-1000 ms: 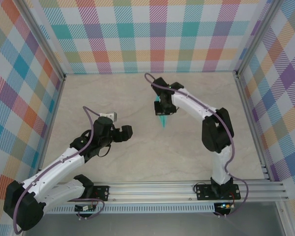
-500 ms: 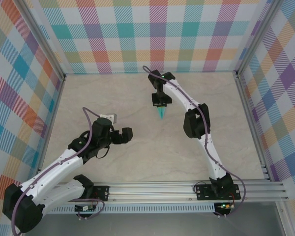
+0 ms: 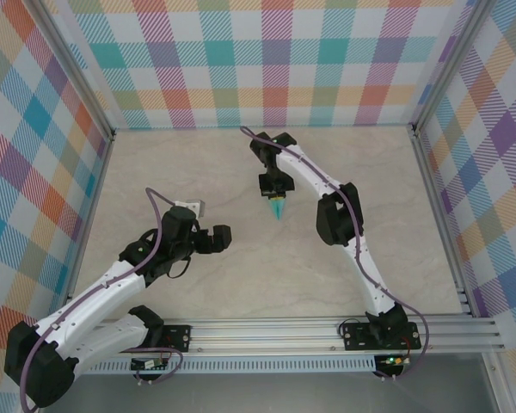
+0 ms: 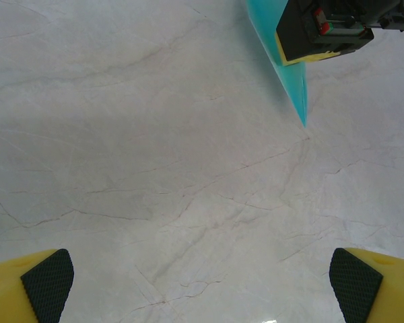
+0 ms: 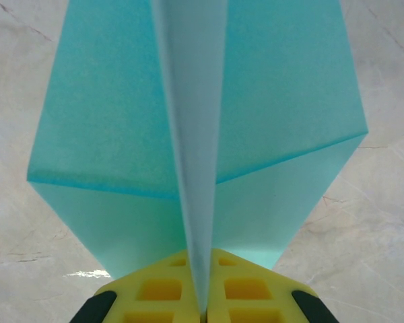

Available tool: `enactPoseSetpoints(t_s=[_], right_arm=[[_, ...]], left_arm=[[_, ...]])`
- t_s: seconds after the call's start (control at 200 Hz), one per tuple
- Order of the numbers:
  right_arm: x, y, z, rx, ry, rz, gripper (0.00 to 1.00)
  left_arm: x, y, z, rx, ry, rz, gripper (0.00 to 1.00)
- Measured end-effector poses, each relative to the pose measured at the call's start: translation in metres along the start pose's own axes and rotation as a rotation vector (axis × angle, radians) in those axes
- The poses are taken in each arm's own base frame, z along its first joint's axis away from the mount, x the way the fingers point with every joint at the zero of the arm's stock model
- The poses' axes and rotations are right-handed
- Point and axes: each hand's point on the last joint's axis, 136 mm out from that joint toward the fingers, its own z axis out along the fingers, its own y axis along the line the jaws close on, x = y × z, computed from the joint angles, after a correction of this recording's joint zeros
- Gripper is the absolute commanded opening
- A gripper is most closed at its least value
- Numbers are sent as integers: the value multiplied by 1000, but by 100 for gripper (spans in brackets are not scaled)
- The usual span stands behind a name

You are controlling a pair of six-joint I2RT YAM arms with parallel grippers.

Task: Fold a paper plane with a square sheet of paper (fold left side to right side)
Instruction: Place the paper plane at the center of the table, then reset both arms

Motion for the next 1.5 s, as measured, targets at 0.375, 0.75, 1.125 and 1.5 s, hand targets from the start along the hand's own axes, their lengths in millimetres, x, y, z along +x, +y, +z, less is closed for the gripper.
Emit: enactPoseSetpoints(t_s=[0.375, 0.75, 1.125, 1.5], right_arm=[[7, -1, 18, 20, 36, 15, 15], [7, 2, 19, 22, 31, 7, 26], [24, -3, -43, 43, -47, -33, 55], [84, -82, -179, -21, -445, -29, 100]], left_arm=[[2, 1, 3, -6, 13, 1, 100], [0, -1, 4, -4, 13, 1, 100], [-10, -4, 1, -8, -11, -3, 100], [-63, 45, -3, -269, -154, -83, 100]])
